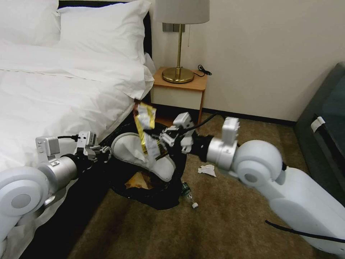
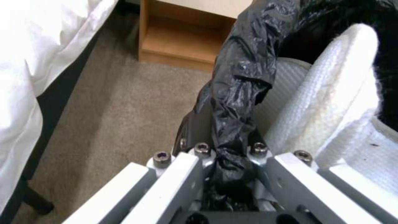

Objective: Pick up the trash bin, then pick up the garbage on the floor and place it into the trash bin.

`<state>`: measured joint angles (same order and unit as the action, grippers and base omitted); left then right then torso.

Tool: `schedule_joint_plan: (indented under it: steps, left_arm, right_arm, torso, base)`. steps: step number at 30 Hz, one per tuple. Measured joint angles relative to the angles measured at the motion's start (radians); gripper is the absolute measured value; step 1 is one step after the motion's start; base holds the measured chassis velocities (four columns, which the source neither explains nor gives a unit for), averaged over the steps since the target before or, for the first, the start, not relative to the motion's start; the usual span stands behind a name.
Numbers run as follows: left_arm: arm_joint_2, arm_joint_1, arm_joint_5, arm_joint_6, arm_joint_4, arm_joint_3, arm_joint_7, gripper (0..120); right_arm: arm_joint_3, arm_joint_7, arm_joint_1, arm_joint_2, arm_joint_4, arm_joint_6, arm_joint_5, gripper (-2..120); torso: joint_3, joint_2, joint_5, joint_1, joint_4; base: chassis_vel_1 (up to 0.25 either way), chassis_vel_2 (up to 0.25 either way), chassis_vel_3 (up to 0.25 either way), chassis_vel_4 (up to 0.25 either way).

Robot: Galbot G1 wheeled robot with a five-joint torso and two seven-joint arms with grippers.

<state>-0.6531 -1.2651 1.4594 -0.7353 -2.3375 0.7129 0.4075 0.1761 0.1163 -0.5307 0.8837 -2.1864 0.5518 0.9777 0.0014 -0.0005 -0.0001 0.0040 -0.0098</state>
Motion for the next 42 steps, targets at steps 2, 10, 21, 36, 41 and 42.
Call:
schedule_joint_plan:
  steps: [2, 10, 21, 36, 41, 42]
  left_arm:
    - [0.002, -0.005, 0.002, 0.000, -0.005, 0.003, 0.002, 1]
    - [0.000, -0.007, 0.004, 0.000, -0.014, 0.007, 0.002, 1]
    - [0.000, -0.009, 0.011, -0.001, -0.030, 0.016, 0.003, 1]
    - [-0.006, -0.011, 0.012, -0.001, -0.035, 0.017, 0.008, 1]
    - [-0.010, -0.008, 0.010, -0.001, -0.029, 0.009, 0.006, 1]
    - [-0.010, -0.008, 0.010, -0.001, -0.029, 0.009, 0.006, 1]
  right_arm:
    - [0.017, -0.001, 0.002, 0.004, 0.013, 0.005, -0.013, 0]
    - [0.048, 0.005, -0.016, -0.004, 0.042, 0.034, -0.057, 0]
    - [0.068, 0.031, -0.043, -0.009, 0.093, 0.058, -0.135, 0]
    - [0.116, -0.034, -0.021, 0.024, 0.098, 0.076, -0.121, 12]
    - [0.103, -0.072, -0.006, 0.025, 0.065, 0.079, -0.066, 33]
    - [0.103, -0.072, -0.006, 0.025, 0.065, 0.079, -0.066, 33]
  torso:
    - [0.000, 0.000, 0.0001, 0.000, 0.0000]
    - [0.000, 0.000, 0.0001, 0.000, 0.0000]
    - [0.000, 0.000, 0.0001, 0.000, 0.0000]
    - [0.000, 0.000, 0.0001, 0.000, 0.0000]
    - [0.000, 0.000, 0.0000, 0.000, 0.0000]
    - [0.000, 0.000, 0.0000, 0.000, 0.0000]
  base:
    - [0.000, 0.000, 0.000, 0.000]
    - [0.000, 0.000, 0.000, 0.000]
    - [0.000, 0.000, 0.000, 0.000]
    - [0.000, 0.000, 0.000, 0.000]
    - [0.000, 0.000, 0.000, 0.000]
    - [0.000, 0.000, 0.000, 0.000]
